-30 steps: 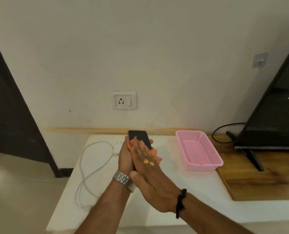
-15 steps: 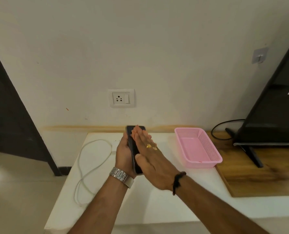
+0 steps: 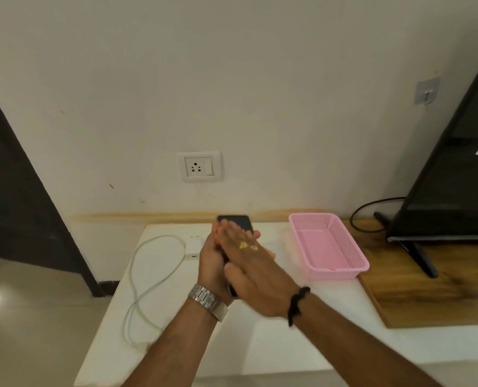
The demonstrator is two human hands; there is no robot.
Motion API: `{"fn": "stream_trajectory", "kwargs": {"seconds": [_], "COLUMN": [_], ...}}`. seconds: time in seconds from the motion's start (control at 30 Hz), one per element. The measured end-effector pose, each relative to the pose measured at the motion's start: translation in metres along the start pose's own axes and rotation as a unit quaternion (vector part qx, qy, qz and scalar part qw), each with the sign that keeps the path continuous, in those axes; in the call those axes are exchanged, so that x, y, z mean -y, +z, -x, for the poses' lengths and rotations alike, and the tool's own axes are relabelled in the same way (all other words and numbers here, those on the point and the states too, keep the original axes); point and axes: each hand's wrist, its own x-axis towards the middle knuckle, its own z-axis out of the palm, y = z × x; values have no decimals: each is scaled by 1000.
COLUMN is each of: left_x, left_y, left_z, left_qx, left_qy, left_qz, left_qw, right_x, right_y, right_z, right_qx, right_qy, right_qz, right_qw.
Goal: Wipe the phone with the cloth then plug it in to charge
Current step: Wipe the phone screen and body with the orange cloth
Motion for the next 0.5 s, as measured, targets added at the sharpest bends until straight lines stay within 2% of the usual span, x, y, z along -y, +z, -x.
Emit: {"fn": "stream_trajectory", "kwargs": {"seconds": [0.13, 0.23, 0.3, 0.37, 0.43, 0.5], "left_x": [1, -5, -4, -6, -8, -6], "left_y": [-1, -7, -9, -7, -5, -4], "left_z": [2, 1, 2, 4, 4, 3], "left_qx": [18, 11, 13, 22, 26, 30], "left_qy": [-11, -19, -28, -44, -58, -71], "left_qz": [27, 9, 1, 24, 36, 15], "left_qw": [999, 1000, 1000, 999, 997, 997], "right_x": [-5, 2, 3, 5, 8, 5], "right_y": [-4, 12, 1, -15, -20, -17], "right_z": [6, 28, 27, 25, 22, 18], "right_qx": [-15, -6, -50, -117, -100, -61], "right_qy": [29, 29, 29, 13, -4, 24], "right_qz": [60, 30, 19, 57, 91, 72], "right_qw": [998, 999, 998, 991, 991, 995]}}
